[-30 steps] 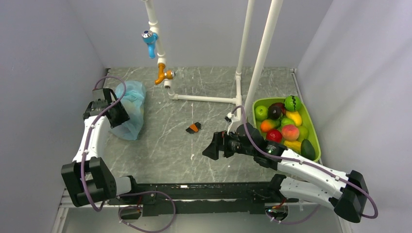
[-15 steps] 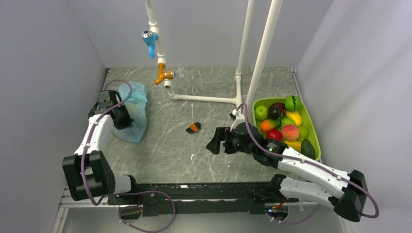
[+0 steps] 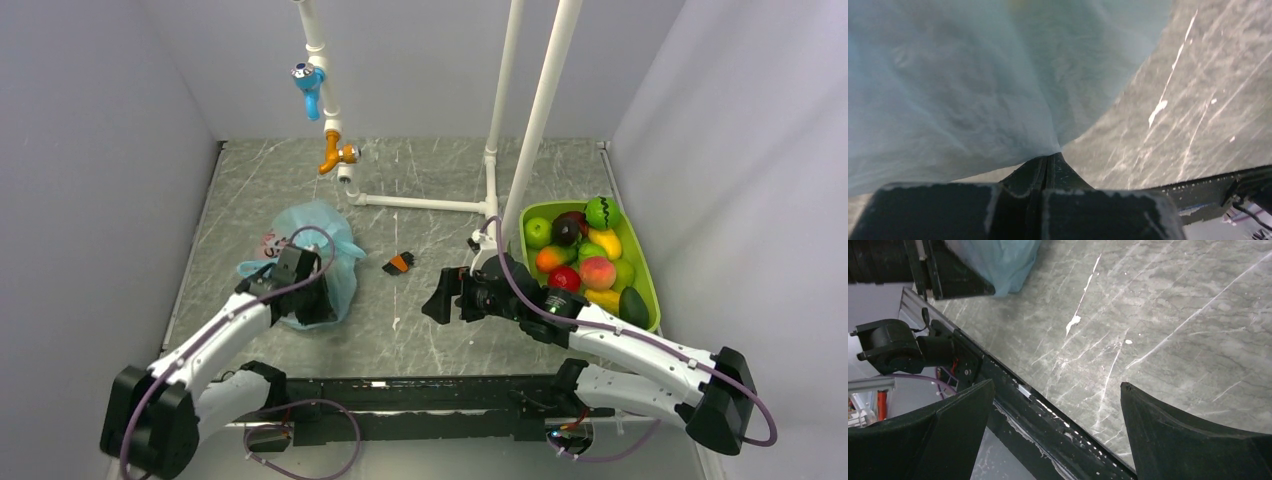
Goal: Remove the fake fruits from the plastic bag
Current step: Move the plastic bag to the center of the board.
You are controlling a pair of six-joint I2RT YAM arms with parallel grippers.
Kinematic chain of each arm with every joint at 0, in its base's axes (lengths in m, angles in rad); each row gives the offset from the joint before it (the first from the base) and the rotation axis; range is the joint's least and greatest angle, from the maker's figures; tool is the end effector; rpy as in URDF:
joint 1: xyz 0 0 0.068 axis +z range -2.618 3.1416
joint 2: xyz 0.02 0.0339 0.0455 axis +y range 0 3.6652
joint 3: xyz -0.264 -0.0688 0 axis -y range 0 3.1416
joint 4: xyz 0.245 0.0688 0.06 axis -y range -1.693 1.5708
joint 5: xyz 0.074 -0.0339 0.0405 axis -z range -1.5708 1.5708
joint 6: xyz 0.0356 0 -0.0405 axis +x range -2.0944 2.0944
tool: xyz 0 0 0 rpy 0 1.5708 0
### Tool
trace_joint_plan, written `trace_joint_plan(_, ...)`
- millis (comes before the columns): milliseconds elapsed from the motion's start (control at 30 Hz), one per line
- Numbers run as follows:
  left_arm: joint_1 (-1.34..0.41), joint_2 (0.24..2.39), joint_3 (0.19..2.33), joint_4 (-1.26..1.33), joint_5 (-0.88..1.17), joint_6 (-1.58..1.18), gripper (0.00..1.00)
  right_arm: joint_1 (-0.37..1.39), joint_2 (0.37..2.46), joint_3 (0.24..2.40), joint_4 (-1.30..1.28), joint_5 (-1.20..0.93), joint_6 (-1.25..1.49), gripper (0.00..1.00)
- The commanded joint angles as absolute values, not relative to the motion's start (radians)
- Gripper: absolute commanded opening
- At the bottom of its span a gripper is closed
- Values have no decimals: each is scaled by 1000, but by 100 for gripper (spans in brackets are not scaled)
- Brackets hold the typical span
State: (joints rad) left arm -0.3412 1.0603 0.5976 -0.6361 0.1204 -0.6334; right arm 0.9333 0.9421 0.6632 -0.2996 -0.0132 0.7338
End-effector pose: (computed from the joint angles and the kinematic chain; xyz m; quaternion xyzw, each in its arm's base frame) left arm 0.1745 -0.0665 0.1908 -0.1274 0.9622 -0.1610 0.1788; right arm 0.1238 0.1679 0.2573 -0.0907 0.8747 0.3563 0.3157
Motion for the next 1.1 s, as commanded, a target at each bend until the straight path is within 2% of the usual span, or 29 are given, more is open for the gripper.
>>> trace_joint_plan(0, -442, 911, 515, -614, 142, -804, 0, 939, 944, 660, -251, -37, 723, 100)
trace_joint_plan(167, -599, 789, 469, -552, 195, -890, 0, 939, 972, 665, -241, -53, 716, 100)
trace_joint_plan(267, -781, 751, 451, -459, 133, -990, 0, 940, 976, 664, -207, -68, 710, 100)
trace_joint_plan(367, -961, 831, 496, -433, 40, -1031, 0, 939, 983, 671, -199, -66, 707, 100)
trace_joint_plan(500, -1072, 1021, 626, -457, 5, -1010, 0, 942, 988, 678, -210, -59, 704, 100)
trace_joint_plan(567, -1097, 1076, 692, -456, 3, -992, 9, 944, 970, 665, -211, -41, 708, 100)
trace_joint_plan(667, -1107, 1081, 718, -424, 3, -983, 39, 943, 928, 639, -210, -12, 719, 100)
trace_joint_plan(767, -1108, 1025, 715, -397, -39, -964, 61, 943, 894, 621, -202, -8, 725, 100)
trace_joint_plan(900, -1106, 958, 778, -508, -116, -876, 80, 944, 891, 619, -210, -2, 730, 100)
trace_joint_plan(967, -1104, 946, 847, -629, -186, -830, 95, 944, 903, 619, -200, -9, 729, 100)
trace_joint_plan(1000, -1099, 944, 881, -702, -224, -813, 99, 943, 910, 619, -192, -16, 731, 100)
trace_joint_plan(1067, -1081, 939, 953, -821, -297, -766, 99, 944, 930, 617, -173, -32, 735, 100)
